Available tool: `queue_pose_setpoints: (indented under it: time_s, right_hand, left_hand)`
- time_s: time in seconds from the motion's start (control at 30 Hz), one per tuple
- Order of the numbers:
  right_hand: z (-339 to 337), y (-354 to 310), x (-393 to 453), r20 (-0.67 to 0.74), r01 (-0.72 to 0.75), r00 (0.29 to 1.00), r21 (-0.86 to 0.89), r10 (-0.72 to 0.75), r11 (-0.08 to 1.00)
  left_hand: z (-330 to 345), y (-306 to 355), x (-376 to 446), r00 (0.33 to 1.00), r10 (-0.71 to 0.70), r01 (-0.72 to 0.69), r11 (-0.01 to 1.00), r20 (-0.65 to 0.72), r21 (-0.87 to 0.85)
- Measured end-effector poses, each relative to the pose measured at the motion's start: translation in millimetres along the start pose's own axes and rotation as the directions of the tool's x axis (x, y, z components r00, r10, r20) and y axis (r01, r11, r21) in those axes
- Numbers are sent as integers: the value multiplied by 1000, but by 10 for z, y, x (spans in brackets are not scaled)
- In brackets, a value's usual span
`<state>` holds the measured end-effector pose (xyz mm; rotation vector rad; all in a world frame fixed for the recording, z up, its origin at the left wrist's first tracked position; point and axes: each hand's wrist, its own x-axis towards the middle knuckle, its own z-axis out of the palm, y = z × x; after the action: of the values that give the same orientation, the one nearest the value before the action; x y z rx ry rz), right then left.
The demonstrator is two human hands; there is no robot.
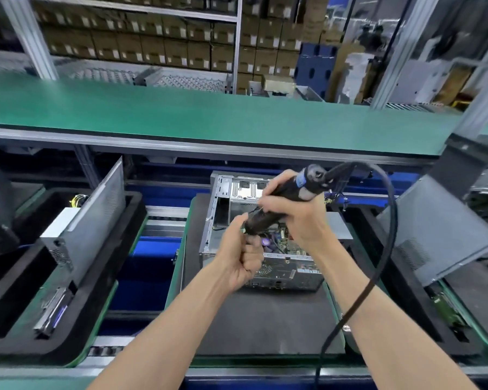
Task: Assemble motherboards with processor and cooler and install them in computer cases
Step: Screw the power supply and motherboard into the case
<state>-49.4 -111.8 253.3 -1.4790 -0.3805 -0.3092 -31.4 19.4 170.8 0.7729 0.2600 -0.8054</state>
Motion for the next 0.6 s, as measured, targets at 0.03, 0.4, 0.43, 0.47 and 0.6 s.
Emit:
queue_pose_setpoints:
  time_s: [0.03, 0.4, 0.43, 0.47, 0.6]
  right_hand:
    - [-9, -27, 66, -83, 29, 996, 40, -26, 999]
    - [-376, -35, 475, -535, 209, 843, 237, -51, 949]
    - [-423, -21, 503, -545, 218, 838, 261, -43, 940]
    - [-463, -9, 532, -544, 225, 838, 281, -38, 933]
    - [-577, 97, 678, -531, 217, 847, 337, -5, 916]
  left_hand:
    - [-18, 21, 1, 1000, 15, -14, 1000, 17, -18]
    - [-358, 242, 522, 960, 268, -267, 772, -85, -577]
    - [-365, 260, 578, 950, 300, -300, 782, -93, -546]
    - [-381, 273, 639, 943, 321, -321, 793, -93, -518]
    - [-416, 320, 912, 937, 335, -339, 821, -94, -460]
